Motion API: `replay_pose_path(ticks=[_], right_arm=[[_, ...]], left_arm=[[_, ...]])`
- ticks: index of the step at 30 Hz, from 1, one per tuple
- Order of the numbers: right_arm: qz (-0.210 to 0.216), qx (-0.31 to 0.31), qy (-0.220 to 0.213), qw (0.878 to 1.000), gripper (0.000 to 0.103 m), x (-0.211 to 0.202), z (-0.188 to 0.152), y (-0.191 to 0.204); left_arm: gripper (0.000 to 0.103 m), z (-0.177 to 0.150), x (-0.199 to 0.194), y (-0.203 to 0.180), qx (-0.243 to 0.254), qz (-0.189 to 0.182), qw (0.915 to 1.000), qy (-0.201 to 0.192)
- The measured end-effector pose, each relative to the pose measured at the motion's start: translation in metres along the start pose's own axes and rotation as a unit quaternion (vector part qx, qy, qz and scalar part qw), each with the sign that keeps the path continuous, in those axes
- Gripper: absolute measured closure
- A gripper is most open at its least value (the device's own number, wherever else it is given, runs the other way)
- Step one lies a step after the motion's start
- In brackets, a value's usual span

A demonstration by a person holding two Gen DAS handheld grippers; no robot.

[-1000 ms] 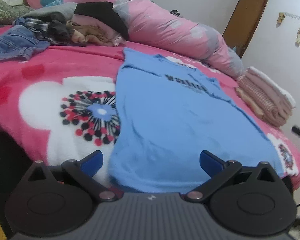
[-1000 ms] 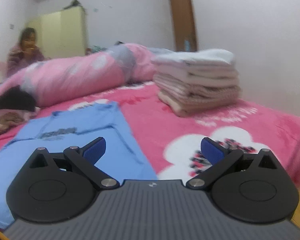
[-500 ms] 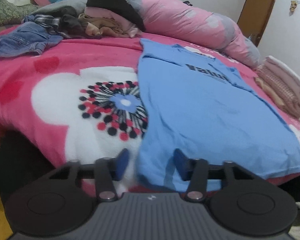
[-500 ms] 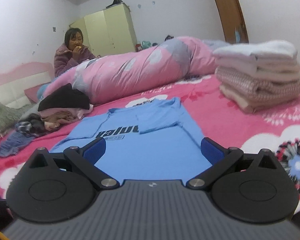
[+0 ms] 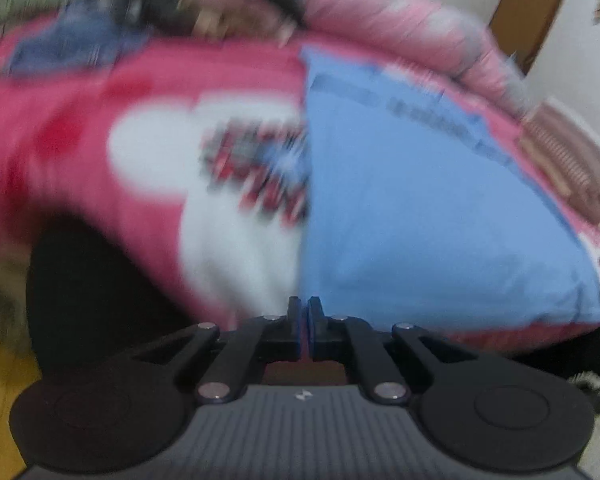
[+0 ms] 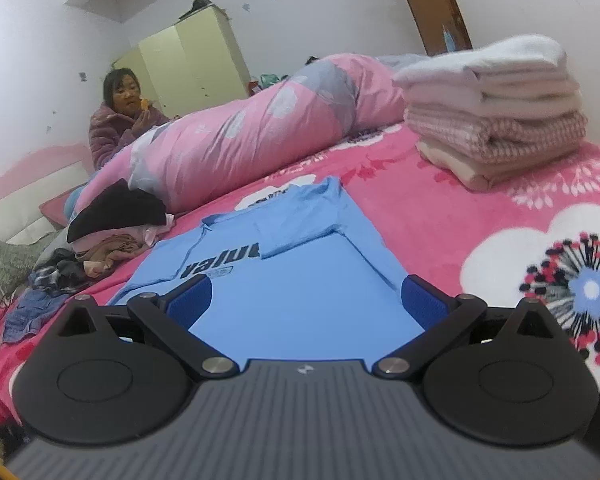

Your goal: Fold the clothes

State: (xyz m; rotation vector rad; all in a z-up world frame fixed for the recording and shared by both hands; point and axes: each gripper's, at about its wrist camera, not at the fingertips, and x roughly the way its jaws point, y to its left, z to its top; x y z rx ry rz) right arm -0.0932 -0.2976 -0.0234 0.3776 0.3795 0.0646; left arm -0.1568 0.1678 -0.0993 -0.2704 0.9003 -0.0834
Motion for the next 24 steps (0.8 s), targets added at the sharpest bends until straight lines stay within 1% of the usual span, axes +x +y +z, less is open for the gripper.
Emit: replay_pose_path(ticks=[1, 3, 4, 6, 8, 11, 16, 17, 20, 21, 23, 24], right_arm=[[-0.001, 0.006, 0.003, 1.000, 0.001, 0.001, -0.001, -0.002], [-0.003, 0.017, 0.007, 1.000, 0.001, 0.003, -0.002, -0.007], [-0.005, 0.020, 0.008, 1.000, 0.001, 0.003, -0.002, -0.009], [-0.009, 0.031, 0.011, 0.999, 0.001, 0.003, -0.001, -0.014], [-0.008, 0.049, 0.015, 0.999, 0.001, 0.004, -0.001, -0.020], [-0.004, 0.073, 0.022, 0.997, 0.002, 0.006, -0.001, -0.028], [-0.022, 0.105, 0.038, 0.994, 0.002, 0.007, -0.003, -0.043], [-0.027, 0.113, 0.040, 0.992, 0.002, 0.005, -0.004, -0.047], [-0.041, 0.137, 0.043, 0.989, 0.002, 0.003, -0.005, -0.060], [-0.045, 0.144, 0.043, 0.988, 0.002, 0.001, -0.006, -0.064], [-0.051, 0.153, 0.040, 0.986, 0.003, -0.002, -0.007, -0.071], [-0.054, 0.157, 0.039, 0.985, 0.003, -0.003, -0.007, -0.074]], left_arm=[[0.099, -0.004, 0.001, 0.003, -0.004, 0.003, 1.0000, 0.004], [0.098, -0.007, -0.004, 0.008, -0.013, 0.001, 0.9999, -0.008], [0.096, -0.009, -0.006, 0.011, -0.017, 0.001, 0.9998, -0.014], [0.085, -0.007, -0.013, 0.013, -0.020, -0.004, 0.9991, -0.036], [0.082, -0.002, -0.018, 0.010, -0.008, -0.008, 0.9984, -0.056], [0.082, 0.006, -0.016, 0.000, 0.013, -0.011, 0.9976, -0.067], [0.082, 0.016, 0.000, -0.013, 0.027, -0.016, 0.9972, -0.067], [0.082, 0.016, 0.006, -0.015, 0.032, -0.016, 0.9977, -0.058], [0.083, 0.010, 0.027, -0.010, 0.023, -0.016, 0.9996, 0.006], [0.084, 0.006, 0.030, -0.007, 0.015, -0.018, 0.9995, 0.023], [0.092, -0.003, 0.031, 0.000, 0.003, -0.011, 0.9992, 0.039], [0.092, -0.007, 0.030, 0.003, -0.002, -0.008, 0.9990, 0.044]])
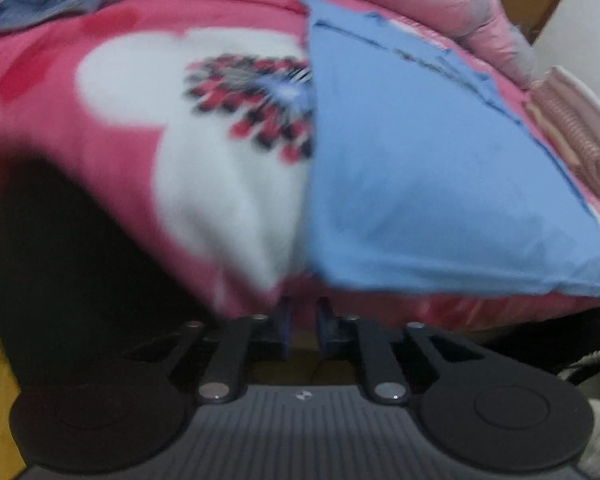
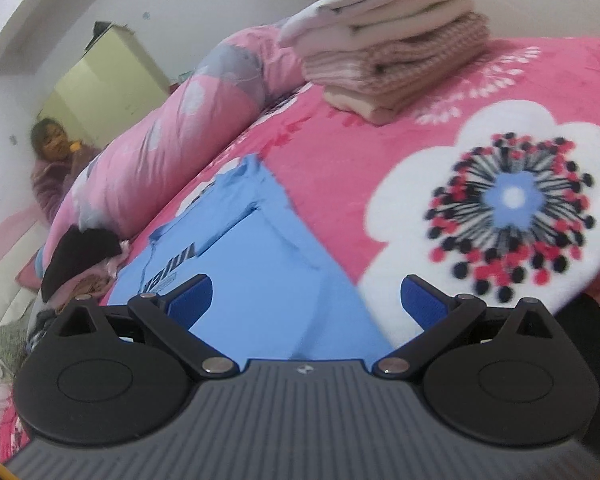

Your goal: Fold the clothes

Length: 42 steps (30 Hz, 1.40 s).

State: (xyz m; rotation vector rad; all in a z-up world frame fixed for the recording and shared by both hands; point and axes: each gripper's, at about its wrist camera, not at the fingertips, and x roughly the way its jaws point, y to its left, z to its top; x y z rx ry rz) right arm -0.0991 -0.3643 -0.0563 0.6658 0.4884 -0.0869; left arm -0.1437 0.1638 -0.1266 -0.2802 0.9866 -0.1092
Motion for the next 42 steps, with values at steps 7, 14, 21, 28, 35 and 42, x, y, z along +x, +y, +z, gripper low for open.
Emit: replay_pose_path(ticks=[7, 14, 21, 28, 35, 42], right_arm=[[-0.002, 0.009, -0.002, 1.000, 0.008, 0.004, 0.002, -0.006], [-0.001, 0.017, 0.003, 1.000, 0.022, 0.003, 0.001, -0.004], [-0.017, 0.039, -0.020, 0.999, 0.020, -0.007, 0.000, -0.011], [-0.059, -0.010, 0.052, 0.997, 0.006, 0.013, -0.004, -0.012], [-0.089, -0.066, 0.070, 0.991, 0.001, 0.025, -0.013, 0.002], [-0.109, -0.098, 0.072, 0.987, 0.001, 0.025, -0.018, 0.010]], left_arm=[[0.072, 0.003, -0.041, 0.014, -0.001, -0.039, 0.9961, -0.079], [0.046, 0.022, -0.048, -0.004, 0.017, -0.090, 0.9901, -0.107], [0.014, 0.039, -0.034, -0.023, -0.001, -0.061, 0.9925, -0.106], [0.005, 0.042, -0.015, -0.025, -0.058, 0.007, 0.9958, -0.070], [0.000, 0.047, -0.001, -0.036, -0.056, 0.071, 0.9951, -0.042], [0.000, 0.050, 0.008, -0.038, -0.059, 0.094, 0.9937, -0.008]])
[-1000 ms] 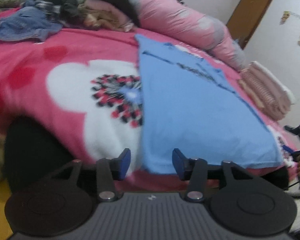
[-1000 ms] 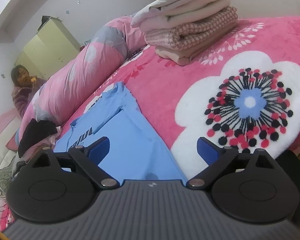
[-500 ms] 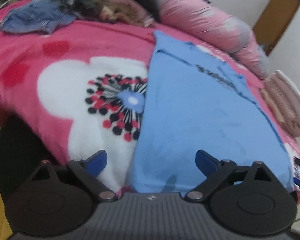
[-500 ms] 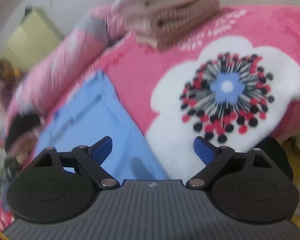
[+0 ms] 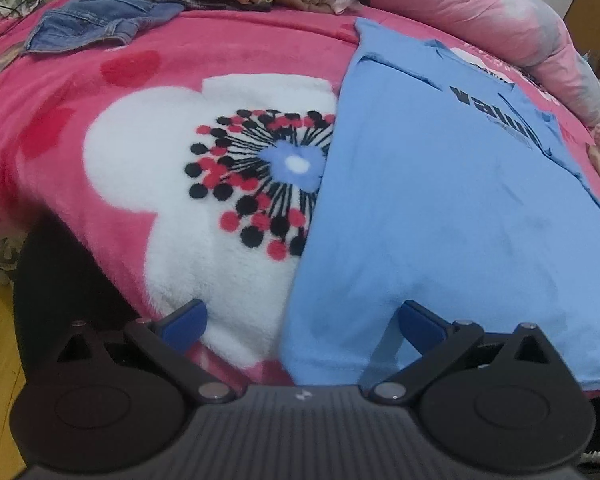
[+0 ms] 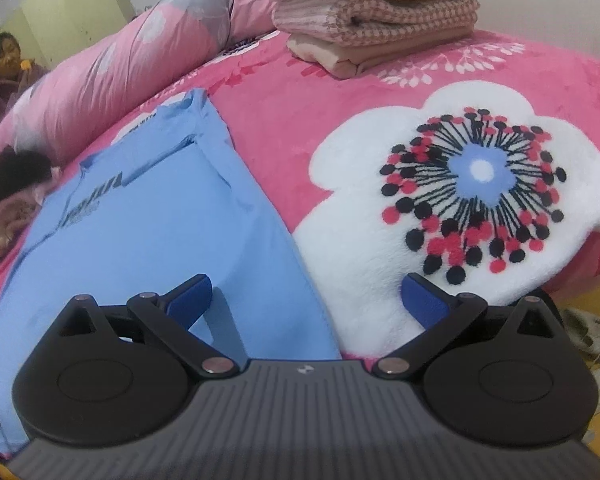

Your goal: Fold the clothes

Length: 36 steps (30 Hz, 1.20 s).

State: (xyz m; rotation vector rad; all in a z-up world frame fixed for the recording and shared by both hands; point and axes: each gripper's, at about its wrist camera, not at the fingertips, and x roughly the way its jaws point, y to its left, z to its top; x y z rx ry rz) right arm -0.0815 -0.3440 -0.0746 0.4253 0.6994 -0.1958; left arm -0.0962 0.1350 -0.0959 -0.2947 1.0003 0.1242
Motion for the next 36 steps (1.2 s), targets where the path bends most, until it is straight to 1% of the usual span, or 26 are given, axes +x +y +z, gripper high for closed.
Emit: replay_pose_path(ticks=[3, 7, 10, 14, 19, 25, 31, 34, 36], right_arm=[[-0.010, -0.013, 0.002, 1.000, 0.001, 0.001, -0.001, 0.004], [-0.019, -0.018, 0.006, 1.000, 0.001, 0.001, 0.000, 0.008], [-0.020, -0.015, 0.011, 1.000, 0.001, 0.002, 0.001, 0.008], [-0.010, 0.002, 0.014, 1.000, 0.001, 0.001, 0.004, 0.002], [-0.016, -0.022, 0.034, 0.999, 0.001, 0.003, 0.006, 0.007], [0.007, 0.008, 0.034, 0.999, 0.001, 0.000, 0.008, -0.003], [0.023, -0.007, 0.040, 0.999, 0.001, -0.001, 0.008, -0.005], [0.033, 0.028, 0.025, 0.999, 0.001, -0.003, 0.008, -0.012], [0.042, 0.036, 0.021, 0.998, 0.001, -0.004, 0.007, -0.015]], left_arm=[[0.000, 0.003, 0.003, 0.004, -0.002, -0.007, 0.9999, 0.011], [0.000, 0.002, 0.003, 0.003, 0.001, -0.007, 0.9999, 0.012], [0.000, 0.002, 0.004, 0.003, -0.001, -0.006, 0.9999, 0.014], [0.000, 0.003, 0.007, 0.002, -0.006, -0.008, 0.9998, 0.018], [0.000, 0.002, 0.009, 0.004, -0.013, -0.012, 0.9997, 0.018], [0.000, 0.000, 0.010, 0.005, -0.019, -0.015, 0.9996, 0.011], [0.000, 0.000, 0.010, 0.006, -0.027, -0.017, 0.9995, 0.007], [0.000, 0.000, 0.010, 0.005, -0.029, -0.013, 0.9995, 0.006], [0.000, 0.000, 0.010, 0.004, -0.029, -0.010, 0.9995, 0.005]])
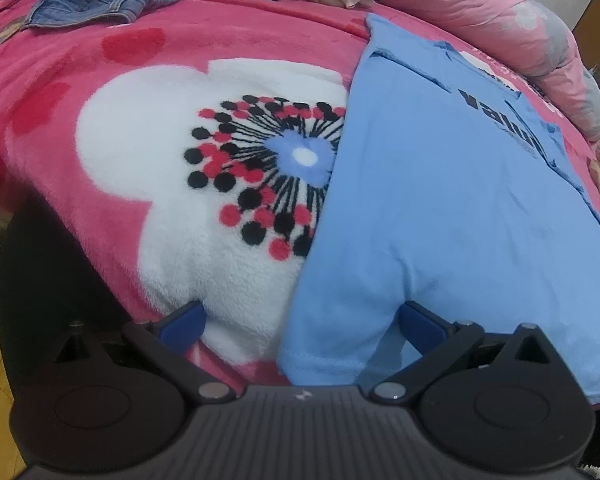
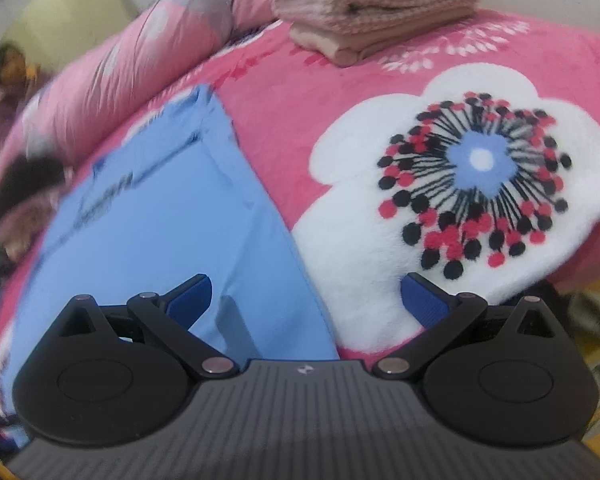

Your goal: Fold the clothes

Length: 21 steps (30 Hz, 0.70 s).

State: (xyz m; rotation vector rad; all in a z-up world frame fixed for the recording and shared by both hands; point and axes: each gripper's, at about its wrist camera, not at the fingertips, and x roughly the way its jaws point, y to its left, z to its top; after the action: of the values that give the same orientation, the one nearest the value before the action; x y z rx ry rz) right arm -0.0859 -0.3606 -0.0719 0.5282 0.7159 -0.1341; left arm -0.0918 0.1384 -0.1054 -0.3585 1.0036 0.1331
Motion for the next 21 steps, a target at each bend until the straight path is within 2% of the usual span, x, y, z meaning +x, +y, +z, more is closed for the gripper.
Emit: replay_pose_path(ticks=[9, 16, 21], right_arm=[[0.044, 0.006, -0.009, 0.999, 0.001, -0.004, -0.002, -0.014], [0.047, -0.013, -0.013, 0.999, 0.001, -0.003, -0.004, -0.014], [0.052, 0.001, -0.009, 0.999, 0.001, -0.002, -0.002, -0.017]], left_arm=[[0.000, -0.002, 0.001, 0.000, 0.000, 0.002, 1.0000, -0.006], [0.000, -0.003, 0.002, 0.001, 0.002, -0.002, 0.9999, -0.012], [0.000, -0.003, 0.002, 0.002, 0.000, -0.004, 0.9999, -0.012]])
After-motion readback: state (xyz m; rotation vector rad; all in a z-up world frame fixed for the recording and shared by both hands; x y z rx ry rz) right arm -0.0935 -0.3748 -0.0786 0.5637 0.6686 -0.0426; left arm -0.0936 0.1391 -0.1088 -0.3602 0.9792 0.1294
